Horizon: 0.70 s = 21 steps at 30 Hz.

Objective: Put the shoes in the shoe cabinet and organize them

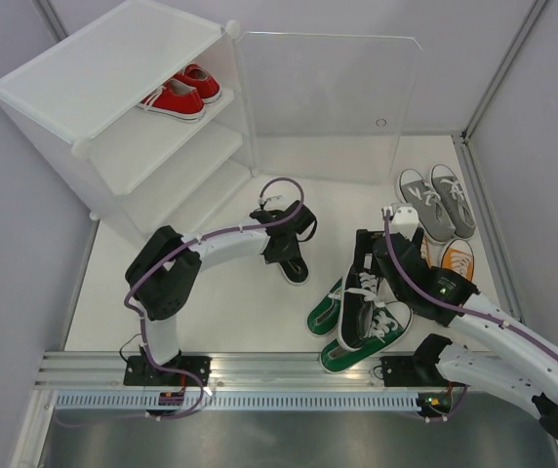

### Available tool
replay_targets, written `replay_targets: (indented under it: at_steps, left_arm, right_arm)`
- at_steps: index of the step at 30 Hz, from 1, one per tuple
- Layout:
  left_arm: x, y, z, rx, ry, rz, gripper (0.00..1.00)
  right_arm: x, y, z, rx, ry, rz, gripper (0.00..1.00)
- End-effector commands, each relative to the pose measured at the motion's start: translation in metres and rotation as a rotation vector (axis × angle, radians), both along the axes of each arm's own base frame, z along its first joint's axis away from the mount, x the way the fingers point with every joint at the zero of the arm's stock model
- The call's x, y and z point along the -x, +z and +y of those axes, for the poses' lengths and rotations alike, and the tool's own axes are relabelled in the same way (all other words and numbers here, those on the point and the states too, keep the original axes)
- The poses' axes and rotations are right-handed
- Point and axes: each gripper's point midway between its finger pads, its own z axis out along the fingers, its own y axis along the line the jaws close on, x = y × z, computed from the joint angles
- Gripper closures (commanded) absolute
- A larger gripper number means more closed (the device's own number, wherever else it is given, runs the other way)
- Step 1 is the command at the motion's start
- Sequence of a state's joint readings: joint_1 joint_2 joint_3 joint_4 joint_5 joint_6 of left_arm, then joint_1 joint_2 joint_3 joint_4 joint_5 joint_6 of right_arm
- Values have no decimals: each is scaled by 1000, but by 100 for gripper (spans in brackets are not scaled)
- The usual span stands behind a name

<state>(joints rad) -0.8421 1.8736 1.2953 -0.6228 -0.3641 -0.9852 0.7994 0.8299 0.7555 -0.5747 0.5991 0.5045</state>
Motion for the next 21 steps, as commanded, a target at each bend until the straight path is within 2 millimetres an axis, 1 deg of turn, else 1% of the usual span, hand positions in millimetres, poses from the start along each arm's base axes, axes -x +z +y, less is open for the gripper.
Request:
replay_targets:
  at_steps: [1, 2, 3, 5, 6, 9, 11, 16, 21]
  left_arm:
    - [2, 3, -16, 67, 34, -2, 48]
    - [5, 6, -13, 66, 32, -4, 45]
    - [4, 16, -12, 83, 34, -21, 40]
    - [9, 21, -7, 85, 39, -30, 39]
    - [9, 31, -4, 97, 46, -49, 41]
    - [13, 35, 4, 96, 60, -61, 48]
    - [15, 35, 8, 92, 65, -62, 49]
    - [20, 32, 7, 97, 59, -41, 50]
    - [23, 18, 4, 80, 50, -4, 53]
  right_arm:
    - [-3, 8, 3, -21, 9, -37, 2]
    - [-3, 7, 4, -25, 17, -35, 2]
    - [-3, 7, 5, -28, 21, -36, 2]
    - [-3, 7, 6, -30, 27, -36, 2]
    - [-2, 7, 7, -31, 35, -35, 2]
    - [-3, 5, 8, -28, 37, -32, 2]
    - [-3, 3, 10, -26, 44, -26, 2]
    - [-2, 0, 11, -25, 53, -15, 2]
    - [-1, -1, 10, -24, 50, -15, 2]
